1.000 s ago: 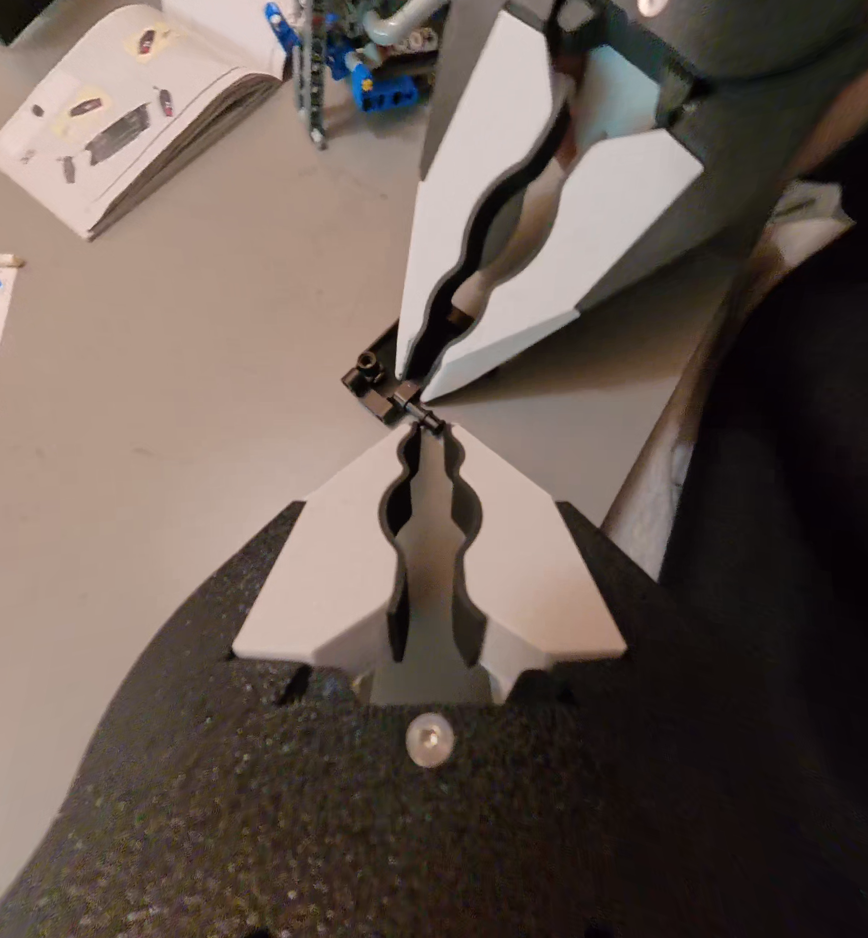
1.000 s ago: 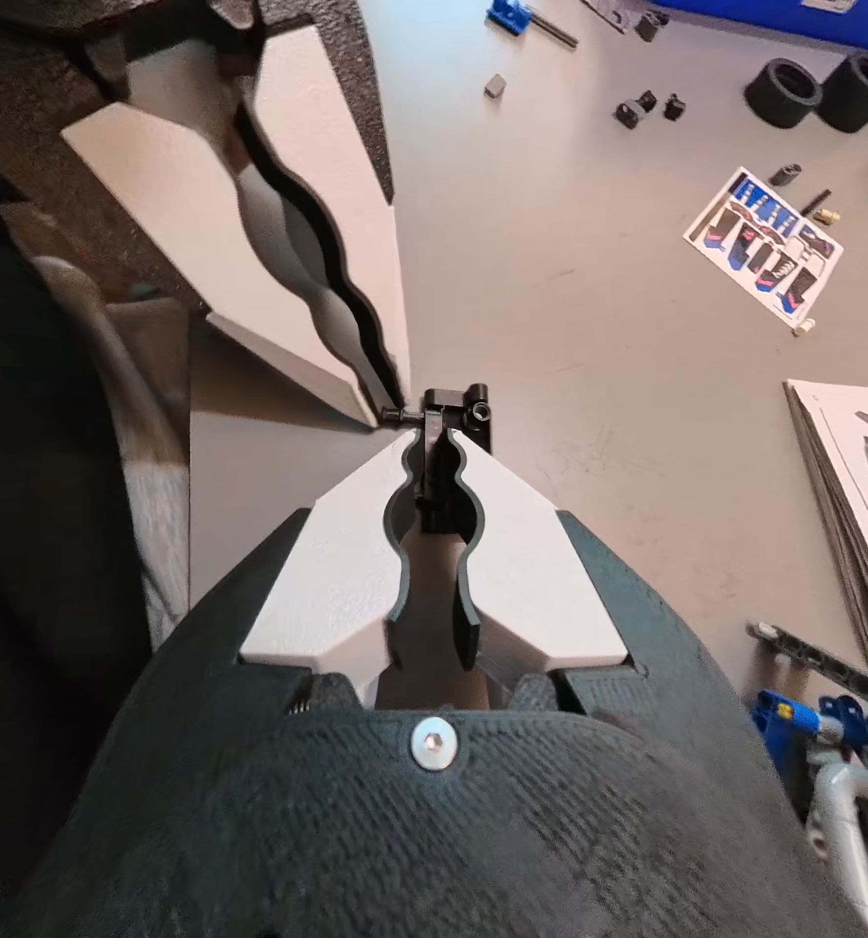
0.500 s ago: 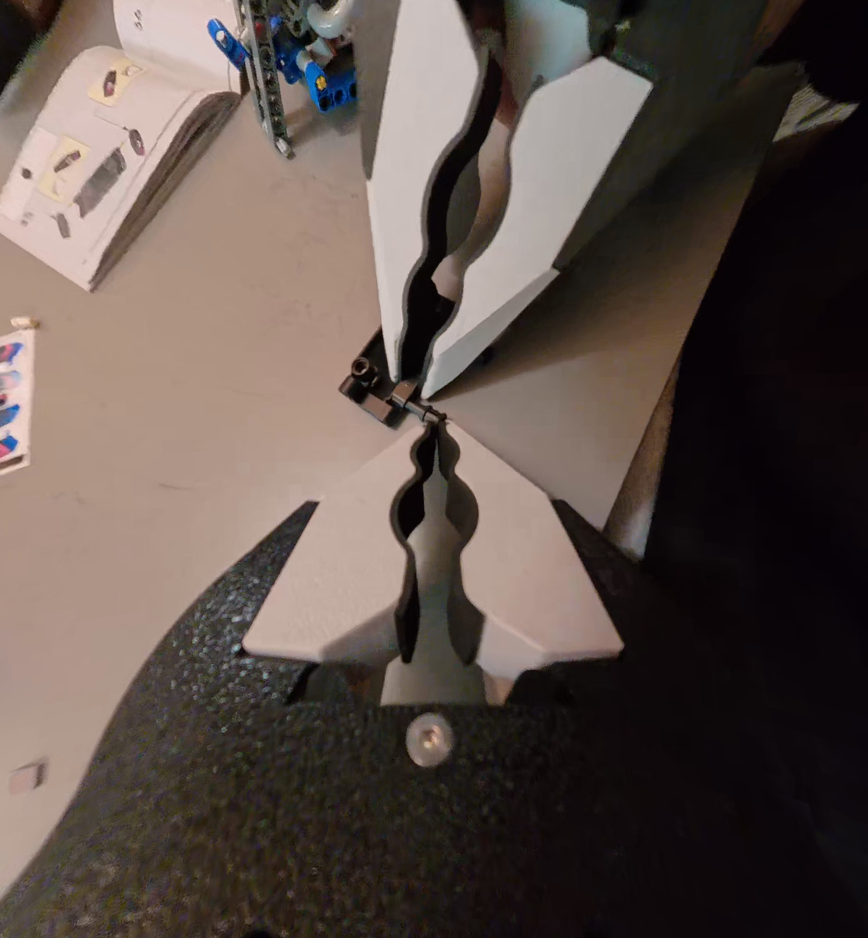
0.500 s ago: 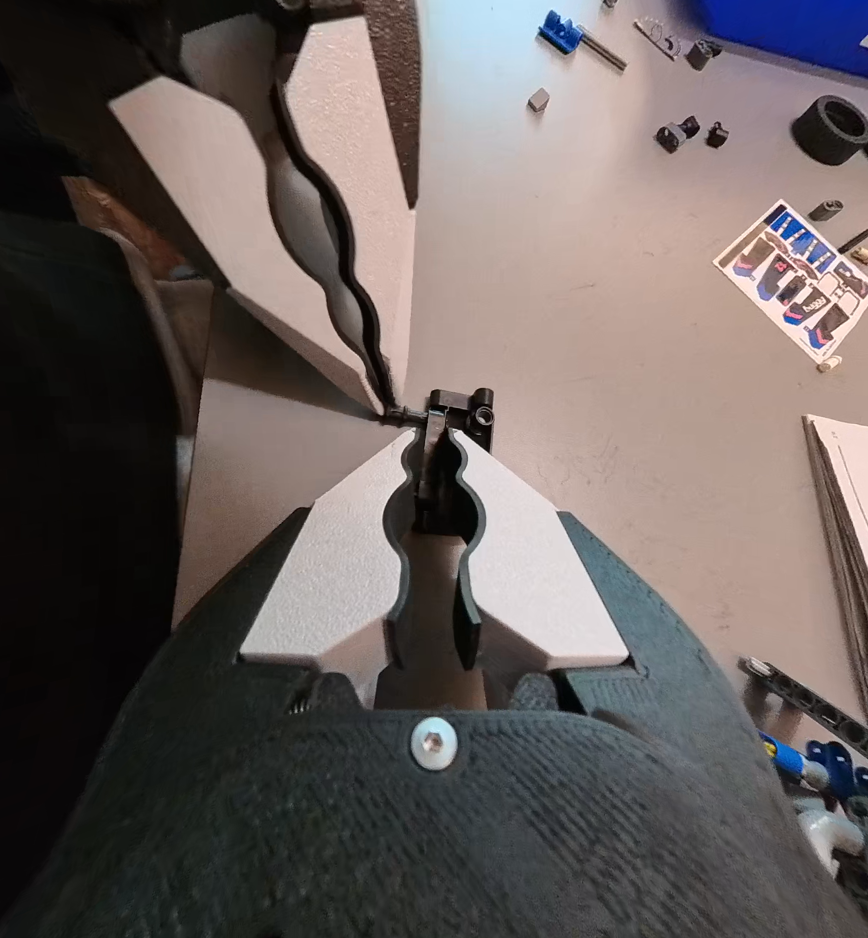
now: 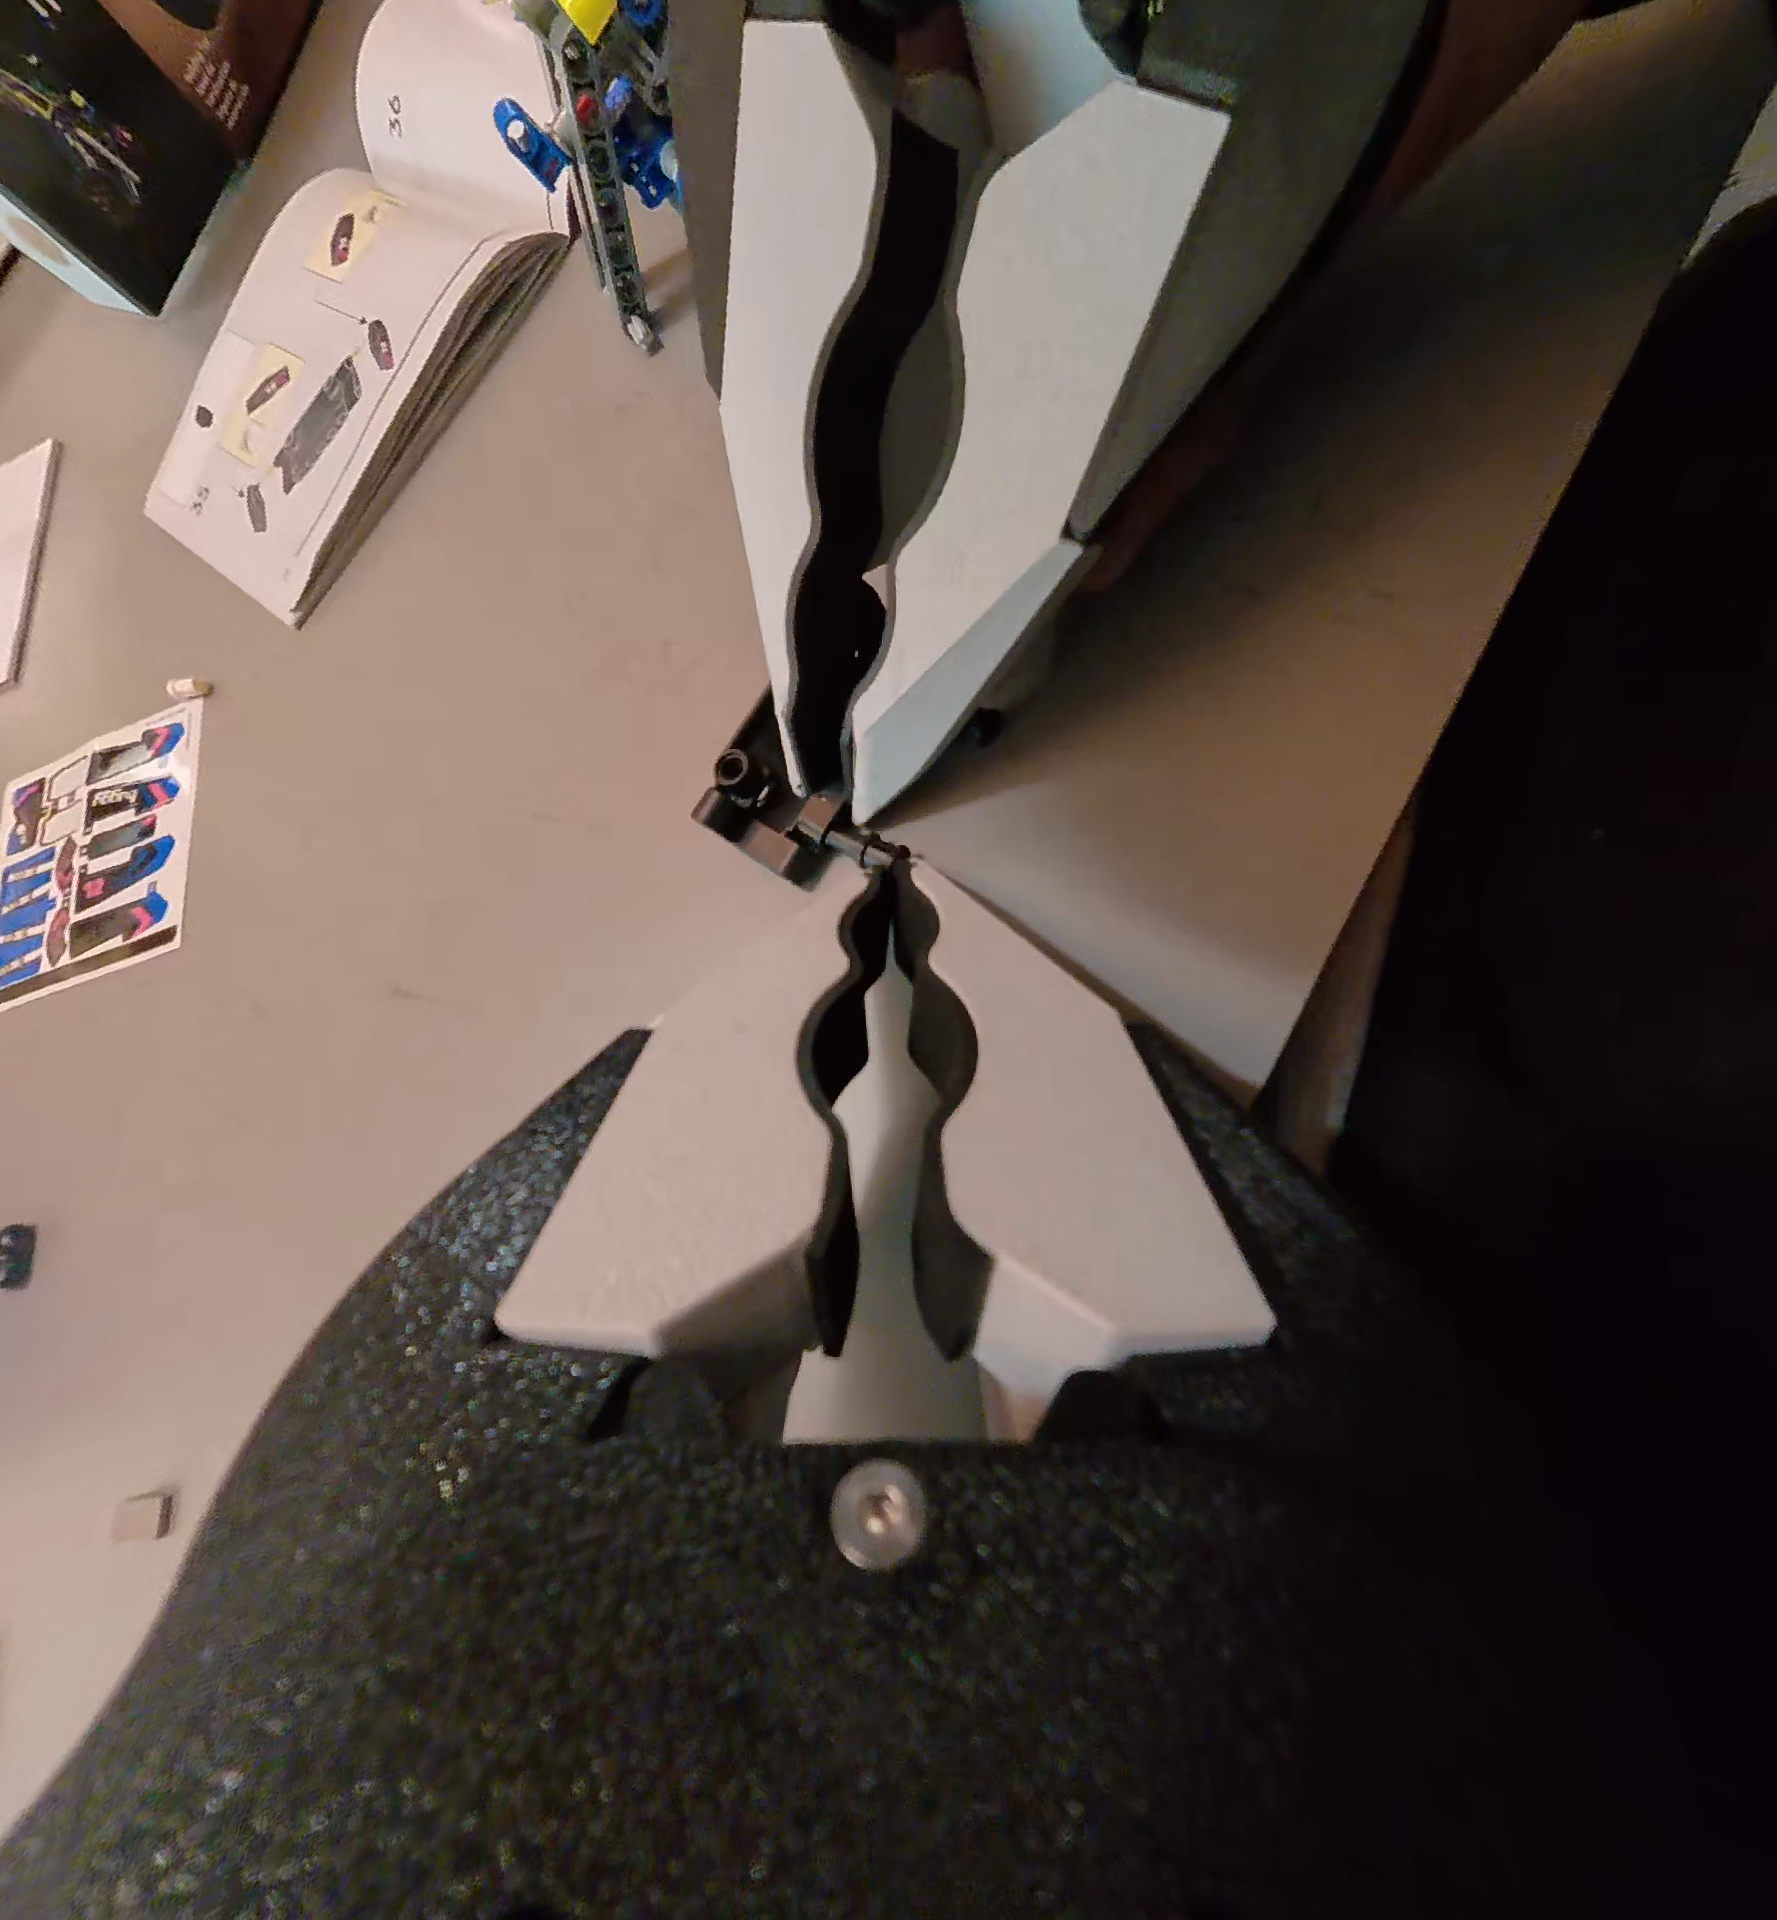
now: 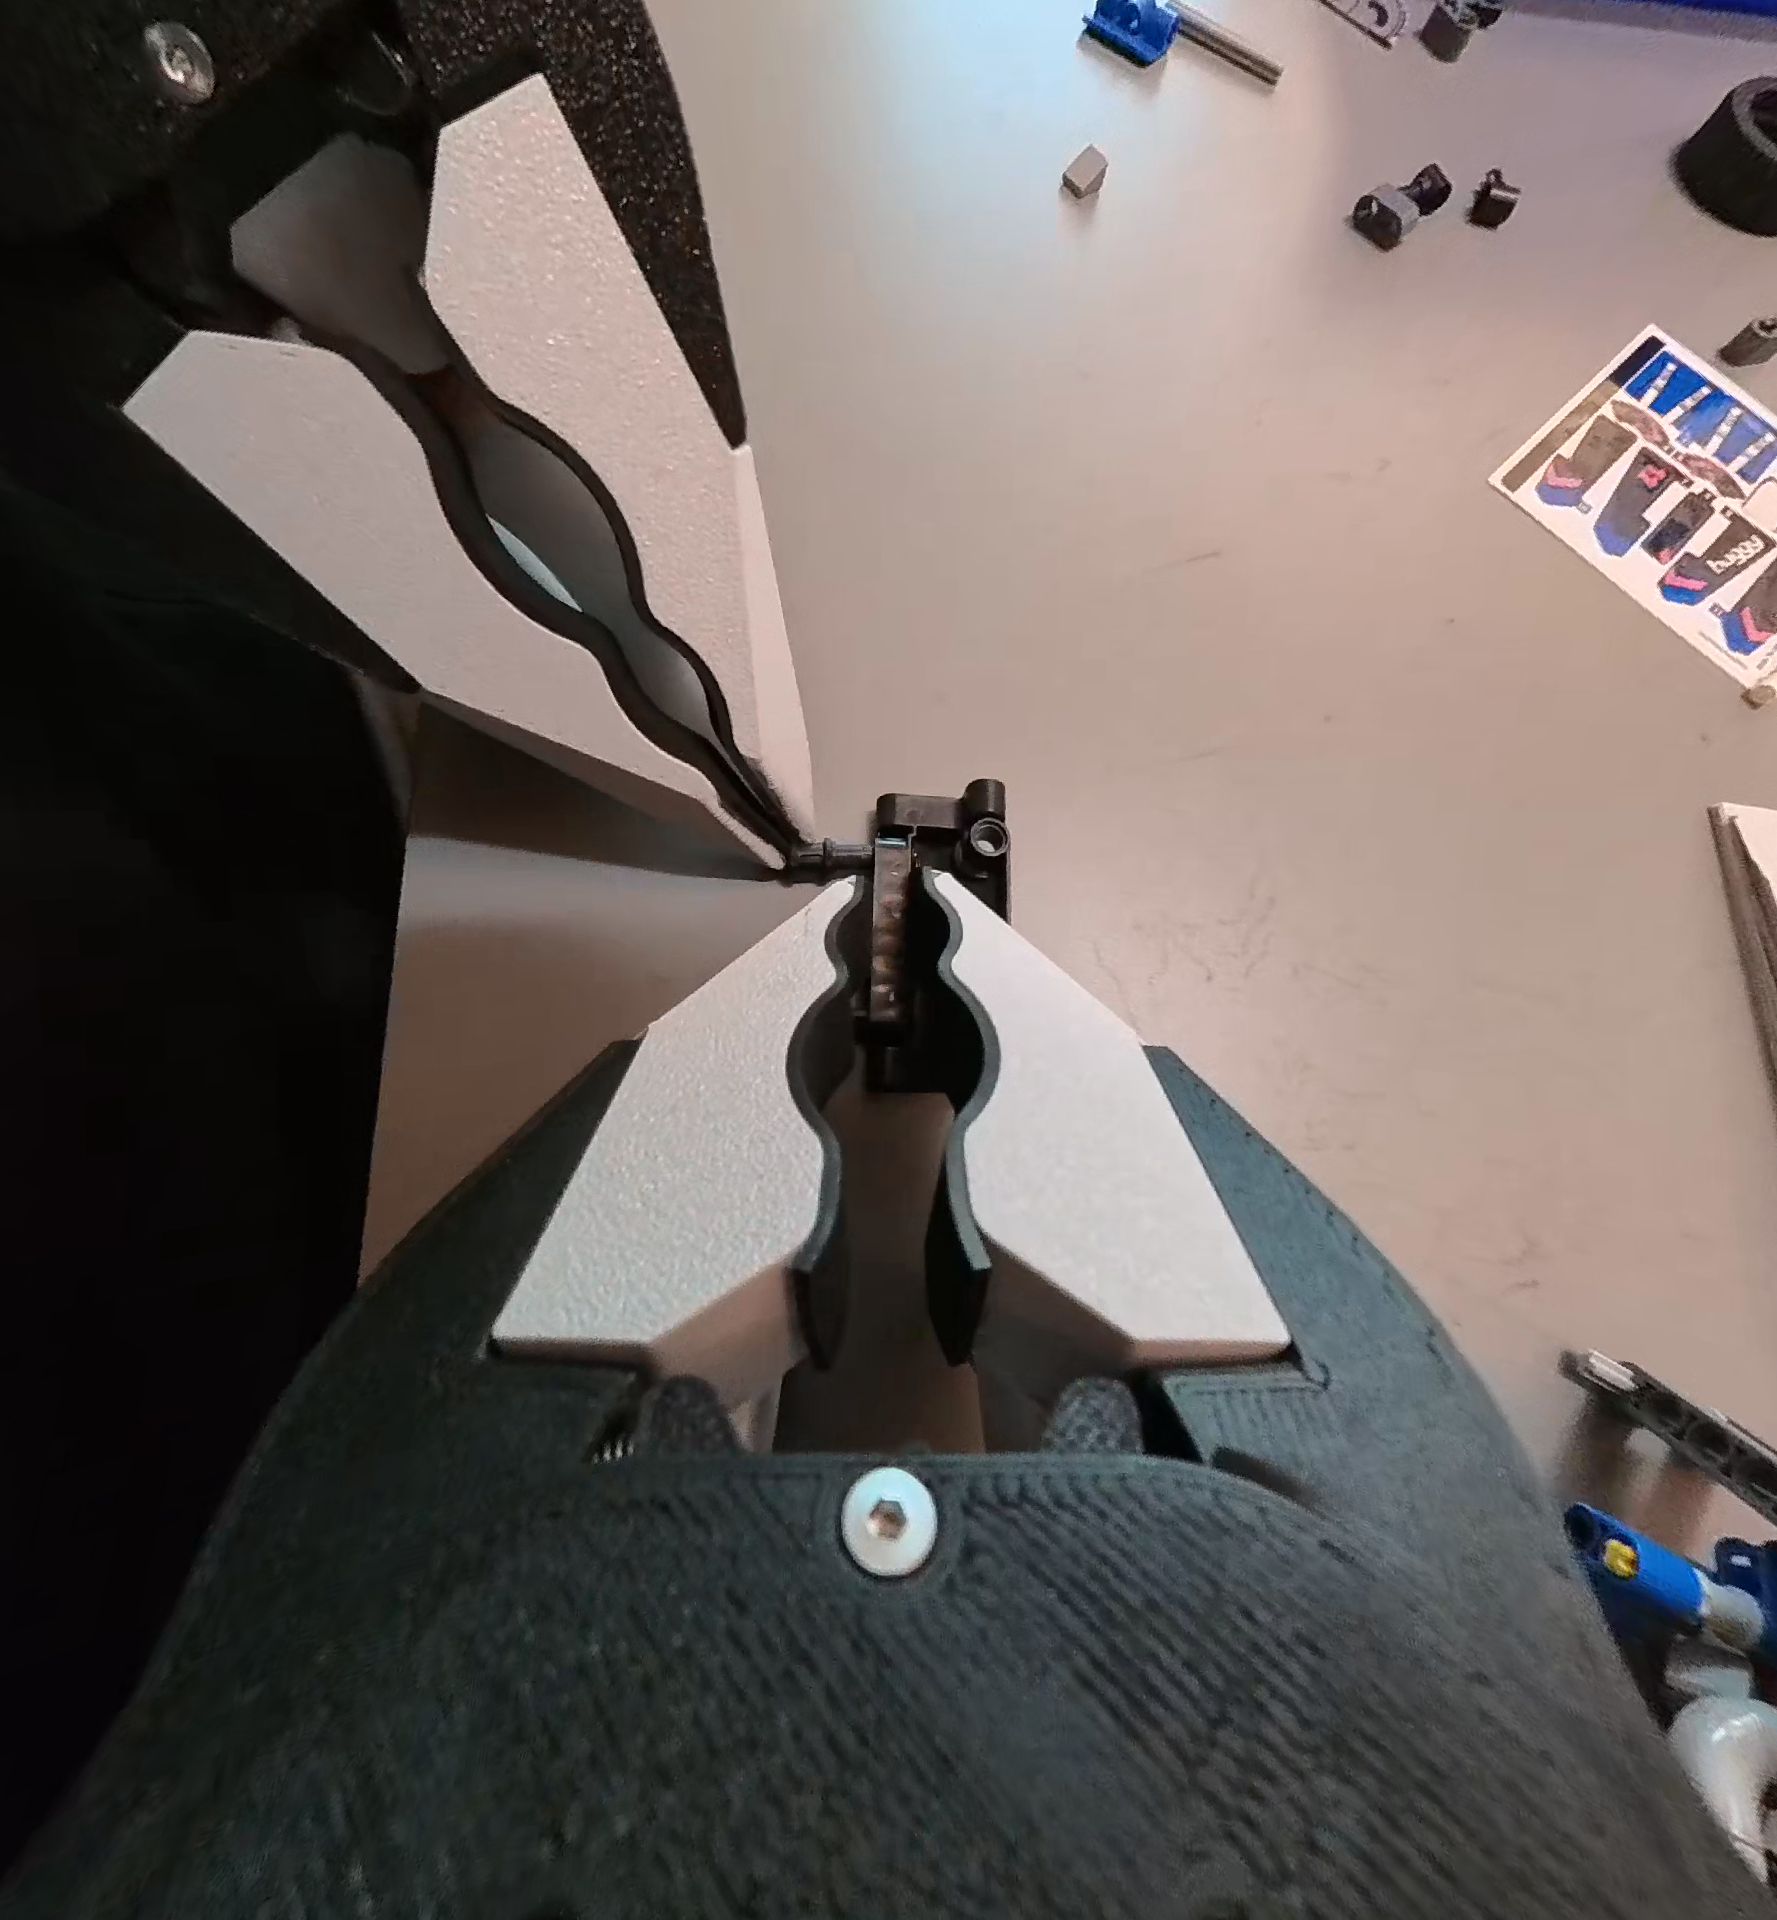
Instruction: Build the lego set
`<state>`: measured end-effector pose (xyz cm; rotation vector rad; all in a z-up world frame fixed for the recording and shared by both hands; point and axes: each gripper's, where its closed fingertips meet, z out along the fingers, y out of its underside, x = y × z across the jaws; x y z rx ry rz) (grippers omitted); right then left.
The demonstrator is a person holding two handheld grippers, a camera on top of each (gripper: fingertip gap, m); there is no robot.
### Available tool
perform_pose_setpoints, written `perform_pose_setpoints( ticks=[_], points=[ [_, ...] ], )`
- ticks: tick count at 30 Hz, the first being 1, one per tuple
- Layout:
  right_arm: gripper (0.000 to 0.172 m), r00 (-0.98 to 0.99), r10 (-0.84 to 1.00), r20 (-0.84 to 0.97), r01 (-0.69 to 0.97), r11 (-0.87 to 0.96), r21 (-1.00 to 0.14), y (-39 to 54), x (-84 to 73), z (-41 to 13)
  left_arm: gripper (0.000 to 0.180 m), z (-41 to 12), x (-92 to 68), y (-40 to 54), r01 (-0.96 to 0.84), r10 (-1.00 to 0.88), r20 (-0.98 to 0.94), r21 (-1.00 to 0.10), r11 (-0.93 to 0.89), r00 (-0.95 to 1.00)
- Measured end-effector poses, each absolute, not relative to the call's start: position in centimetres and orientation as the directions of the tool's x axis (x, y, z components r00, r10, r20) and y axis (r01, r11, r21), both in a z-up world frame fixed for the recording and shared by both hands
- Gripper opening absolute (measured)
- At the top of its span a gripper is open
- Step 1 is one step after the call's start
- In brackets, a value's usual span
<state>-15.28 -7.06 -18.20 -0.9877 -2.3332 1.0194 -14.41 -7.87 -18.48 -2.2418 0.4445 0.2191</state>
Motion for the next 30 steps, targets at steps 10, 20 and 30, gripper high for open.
perform_pose_setpoints(
  ticks=[10,20,30],
  points=[
    [0.006,-0.654,0.750,0.104,0.439,0.488,-0.755,-6.9,-15.5,-18.3,0.000,-18.5,-14.7,-7.8,-0.411,-0.275,-0.306,-0.697,-0.588,0.912],
    [0.005,-0.636,0.770,0.050,0.477,0.443,-0.759,-6.6,-15.9,-18.2,0.000,-18.5,-15.1,-7.5,-0.383,-0.281,-0.264,-0.708,-0.593,0.923],
    [0.005,-0.445,0.895,-0.024,0.413,0.182,-0.892,-4.9,-18.3,-14.0,0.025,-14.4,-16.2,-6.5,-0.140,-0.090,-0.110,-0.873,-0.466,0.990]
  ],
)
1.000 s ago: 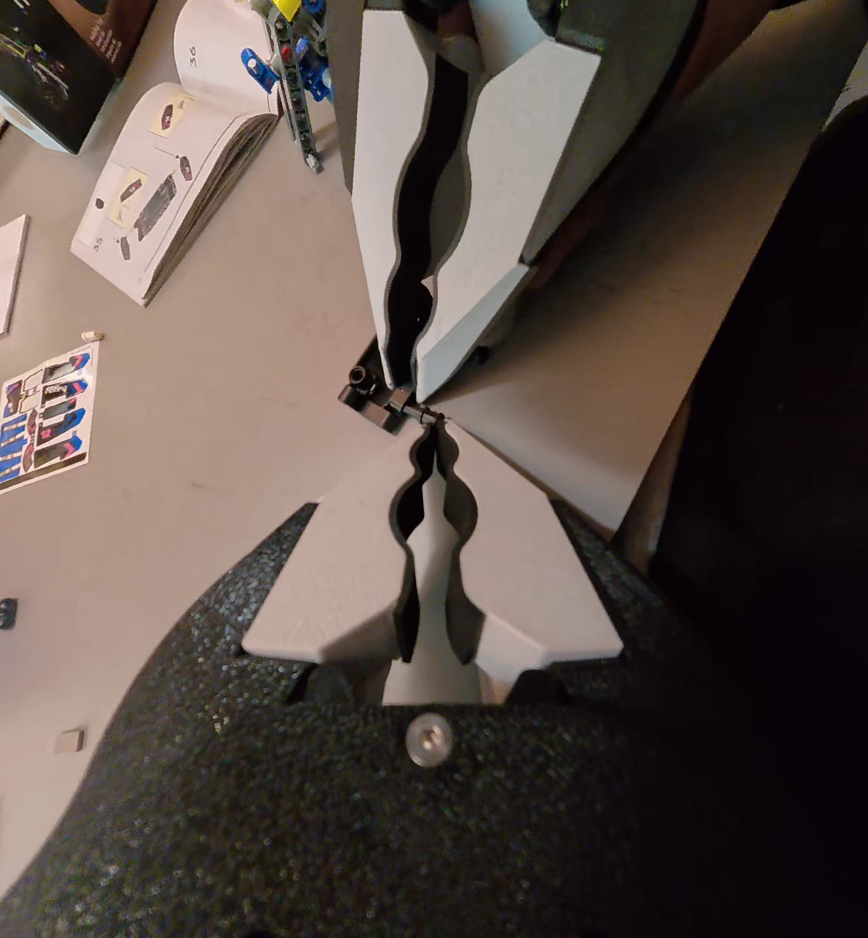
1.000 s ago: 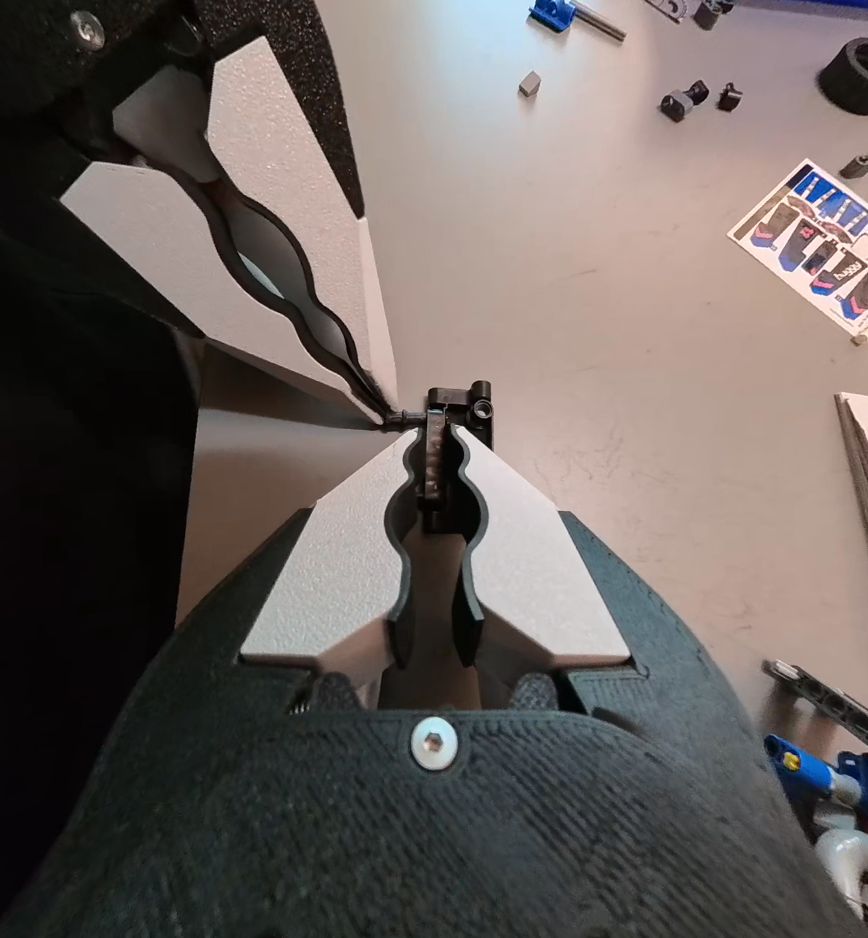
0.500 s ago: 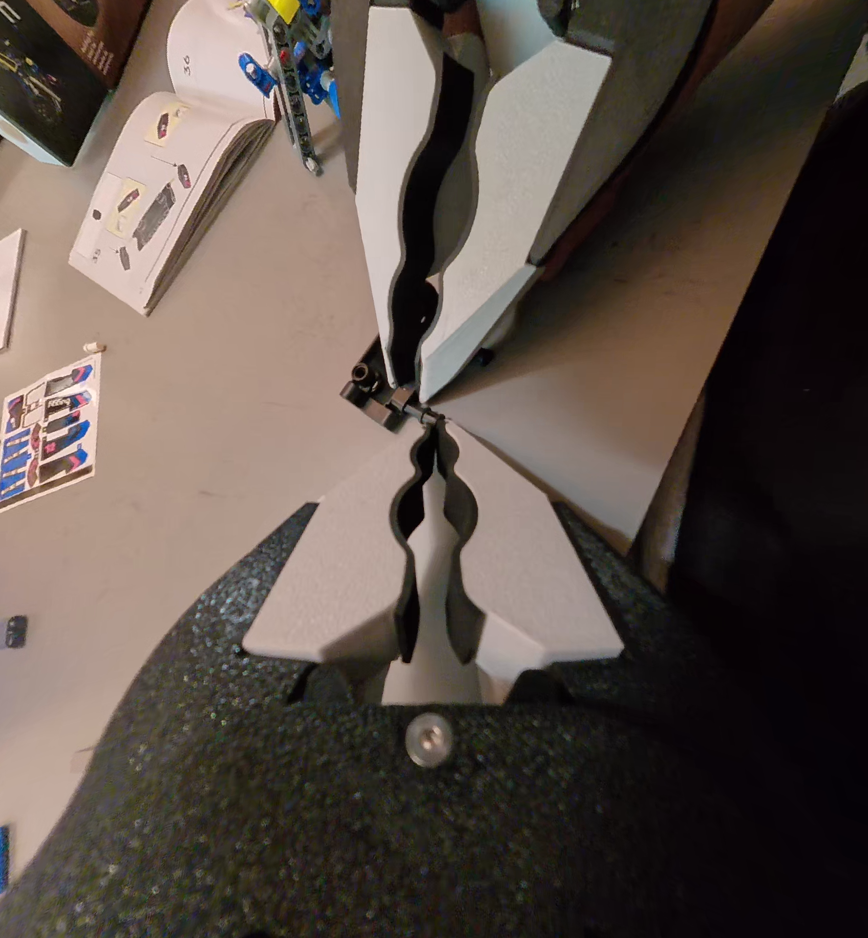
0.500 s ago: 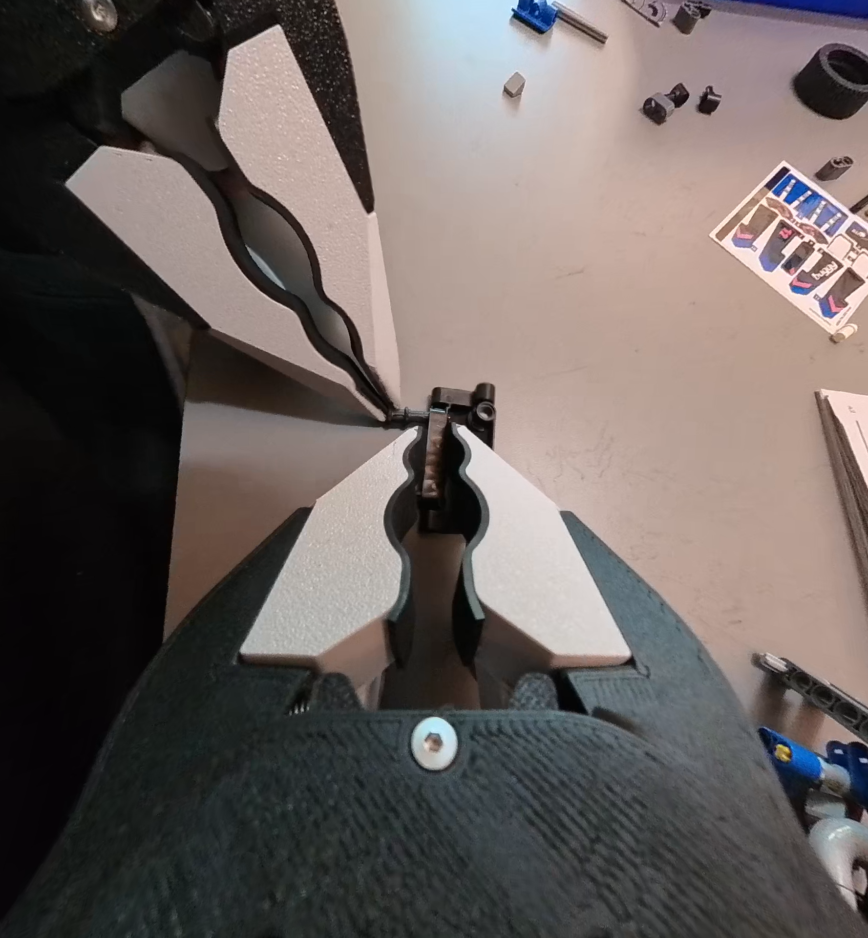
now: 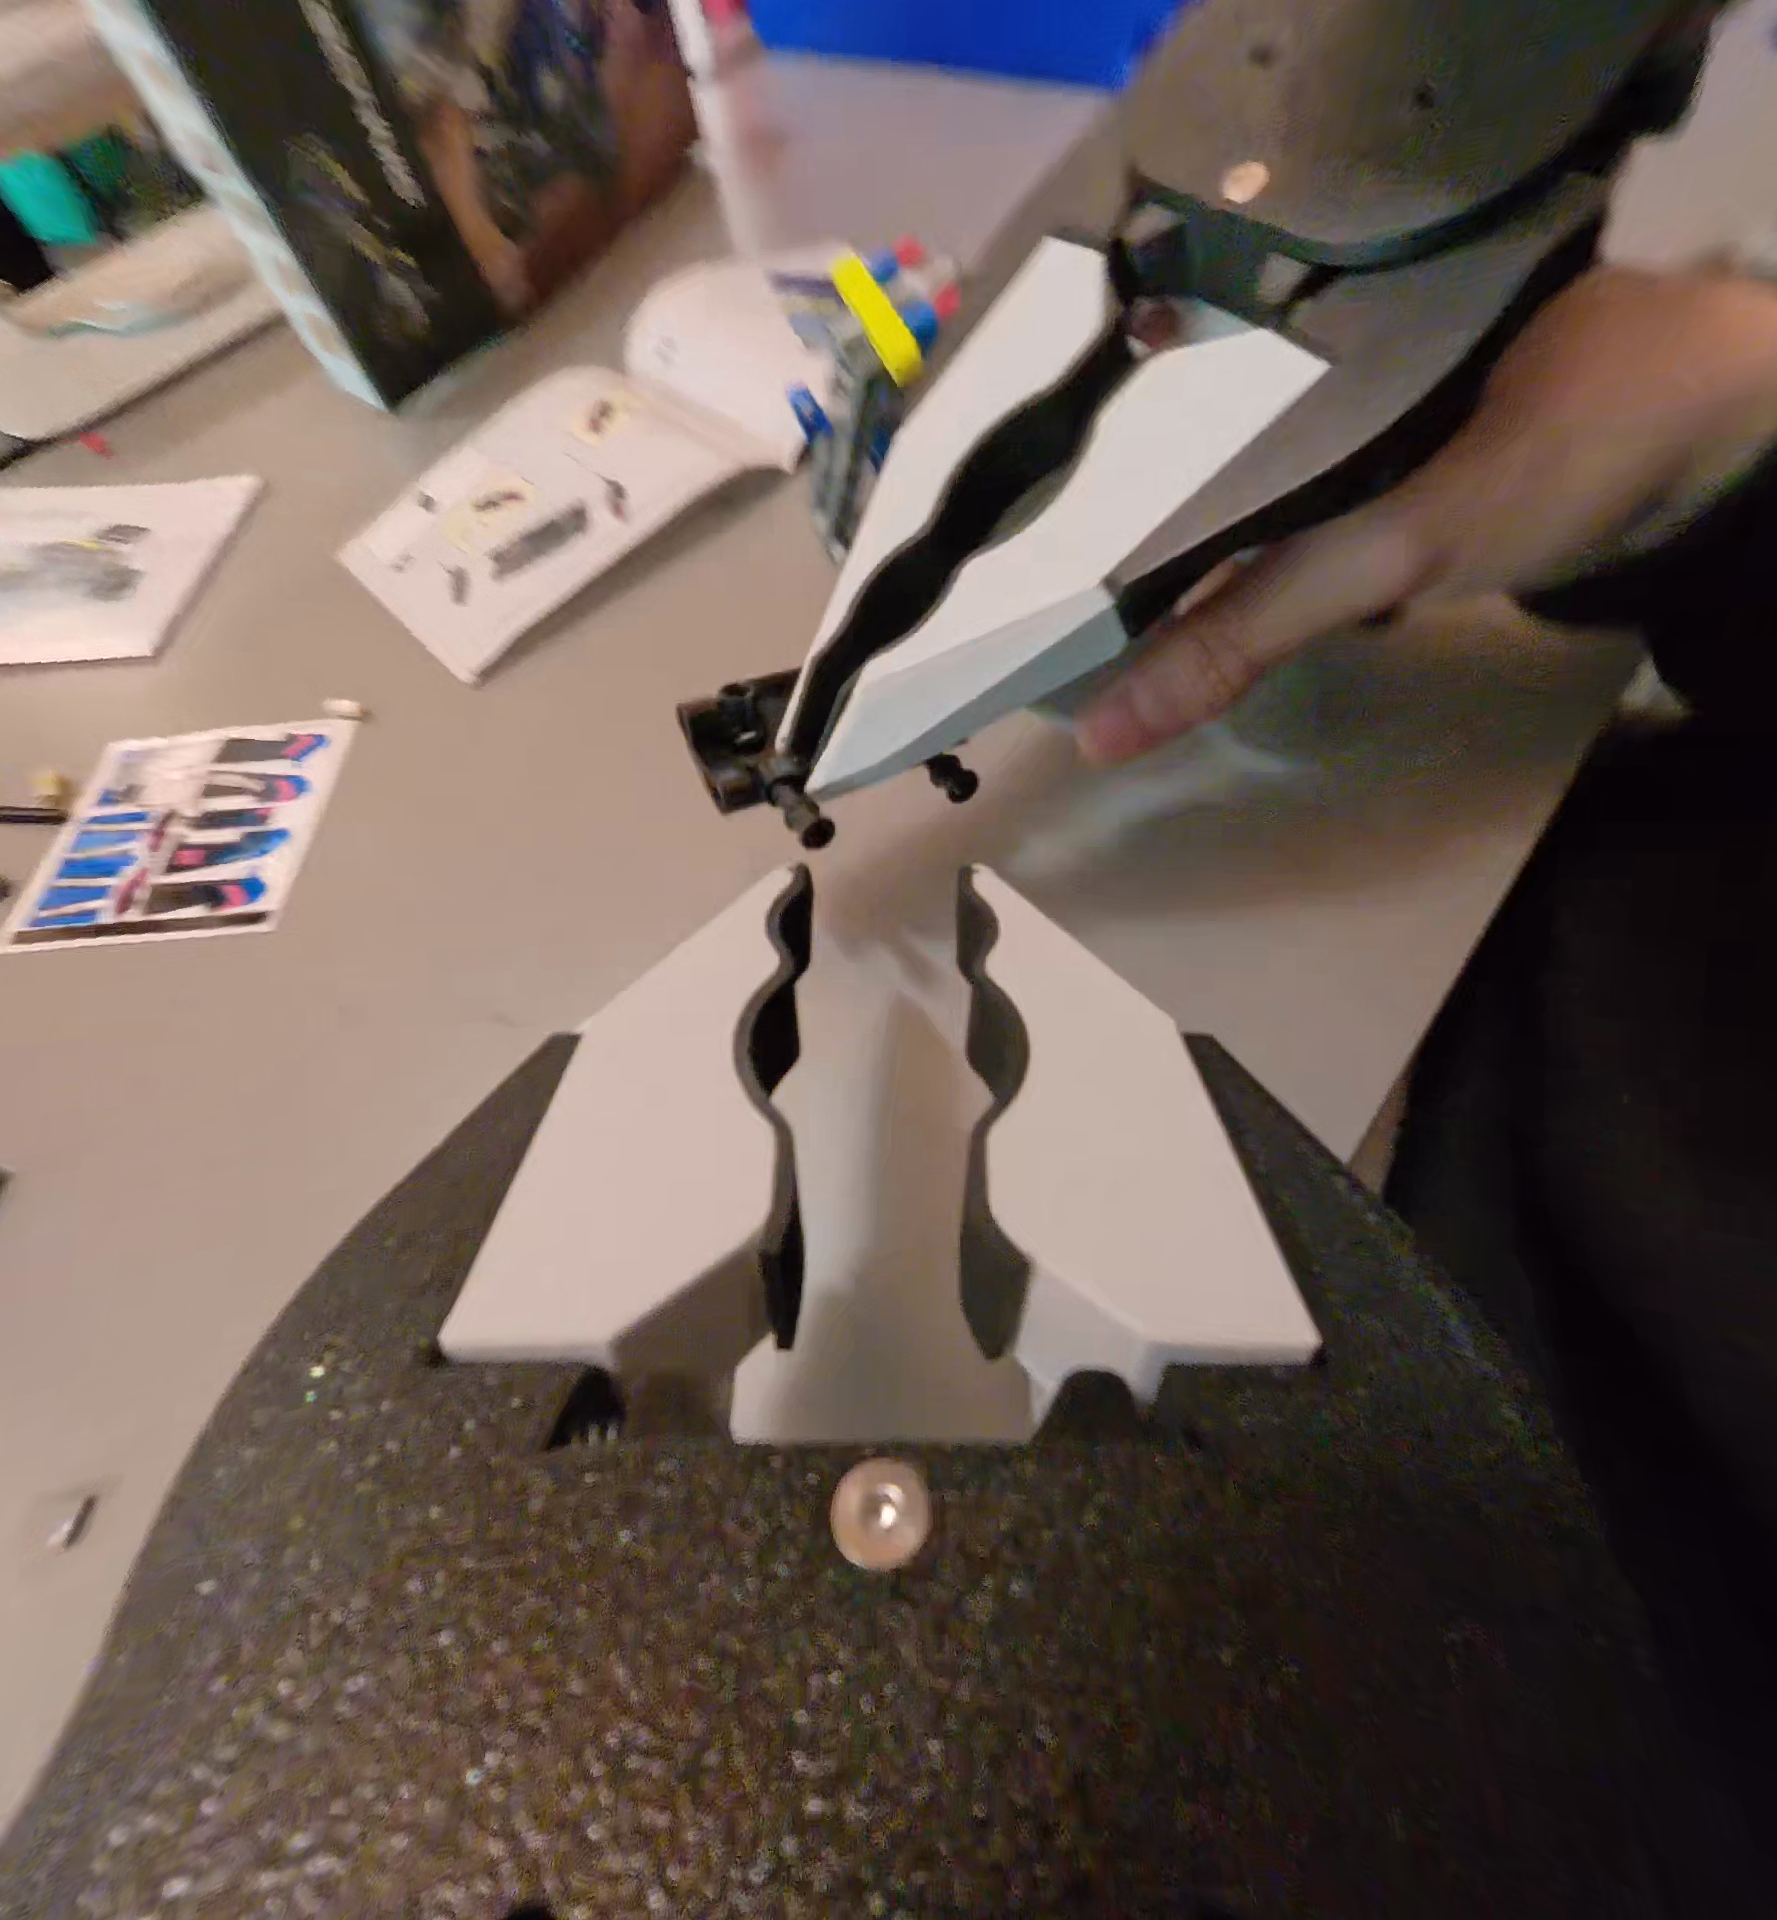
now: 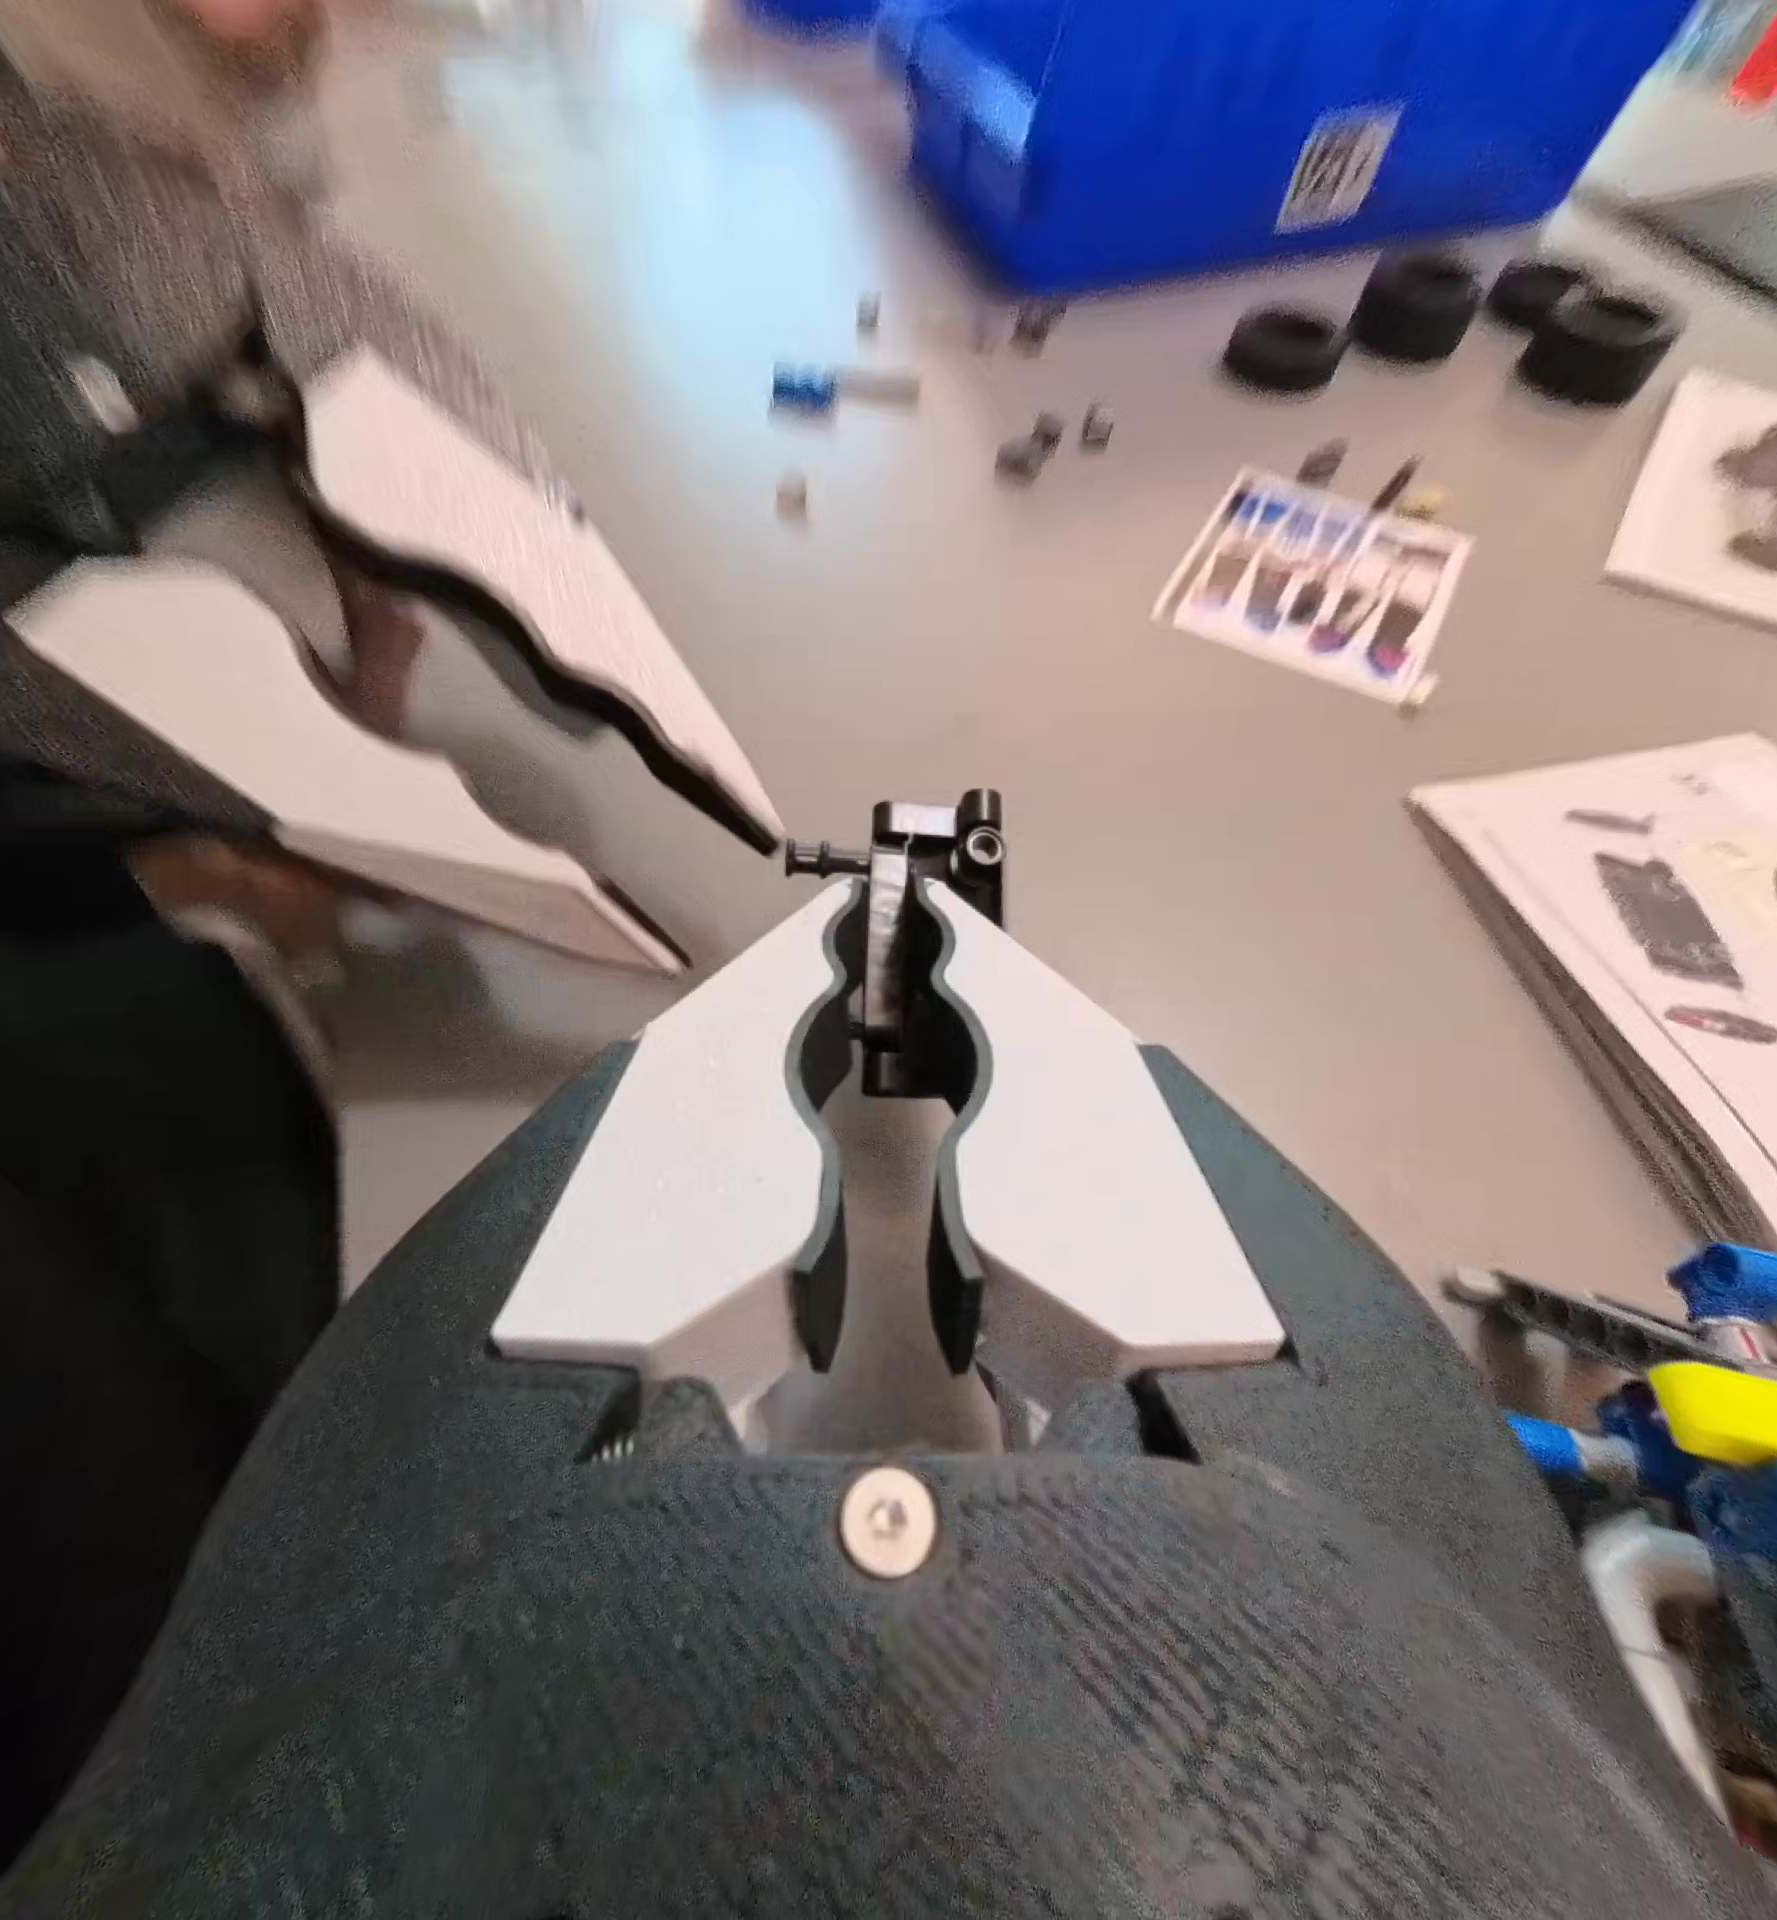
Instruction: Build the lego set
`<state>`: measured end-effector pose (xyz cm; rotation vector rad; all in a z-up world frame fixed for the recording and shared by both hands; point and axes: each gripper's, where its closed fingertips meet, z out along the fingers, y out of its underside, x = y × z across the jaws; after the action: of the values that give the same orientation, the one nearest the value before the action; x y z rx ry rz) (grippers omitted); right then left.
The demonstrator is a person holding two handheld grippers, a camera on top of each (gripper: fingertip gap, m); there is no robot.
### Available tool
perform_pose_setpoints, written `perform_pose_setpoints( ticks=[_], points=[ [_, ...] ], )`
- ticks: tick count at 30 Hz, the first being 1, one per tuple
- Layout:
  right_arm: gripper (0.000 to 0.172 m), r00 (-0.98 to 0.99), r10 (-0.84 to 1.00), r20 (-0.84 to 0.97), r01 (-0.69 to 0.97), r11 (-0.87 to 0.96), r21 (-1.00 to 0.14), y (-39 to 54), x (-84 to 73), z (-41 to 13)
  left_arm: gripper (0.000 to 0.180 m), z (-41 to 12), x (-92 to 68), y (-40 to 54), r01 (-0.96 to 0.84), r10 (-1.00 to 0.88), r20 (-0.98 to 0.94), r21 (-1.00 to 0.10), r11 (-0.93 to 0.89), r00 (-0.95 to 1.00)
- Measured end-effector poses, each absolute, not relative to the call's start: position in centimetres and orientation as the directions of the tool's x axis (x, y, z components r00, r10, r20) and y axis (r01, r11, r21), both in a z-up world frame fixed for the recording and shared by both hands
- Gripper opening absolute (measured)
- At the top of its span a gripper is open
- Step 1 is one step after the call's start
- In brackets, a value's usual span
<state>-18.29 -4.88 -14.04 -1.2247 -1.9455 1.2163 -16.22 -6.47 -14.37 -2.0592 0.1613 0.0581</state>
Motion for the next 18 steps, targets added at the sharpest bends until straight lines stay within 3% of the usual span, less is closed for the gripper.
perform_pose_setpoints(
  ticks=[4,7,10,18],
  points=[
    [0.004,-0.382,0.911,-0.156,0.286,-0.044,-0.957,-4.6,-18.7,-9.1,0.026,-10.1,-17.3,-5.6,-0.165,0.037,-0.188,-0.926,-0.340,0.981],
    [0.004,-0.382,0.918,-0.103,0.224,-0.016,-0.974,-5.3,-18.3,-7.2,0.022,-7.3,-17.5,-5.3,-0.274,0.087,-0.309,-0.919,-0.285,0.947],
    [0.004,-0.352,0.935,-0.033,0.157,0.024,-0.987,-5.6,-17.7,-5.4,0.005,-5.9,-17.4,-5.4,-0.355,0.115,-0.397,-0.894,-0.273,0.911],
    [0.004,-0.344,0.936,0.067,0.054,0.091,-0.994,-6.9,-16.5,-2.4,0.005,-3.0,-16.3,-6.6,-0.431,0.123,-0.469,-0.868,-0.247,0.874]
  ],
)
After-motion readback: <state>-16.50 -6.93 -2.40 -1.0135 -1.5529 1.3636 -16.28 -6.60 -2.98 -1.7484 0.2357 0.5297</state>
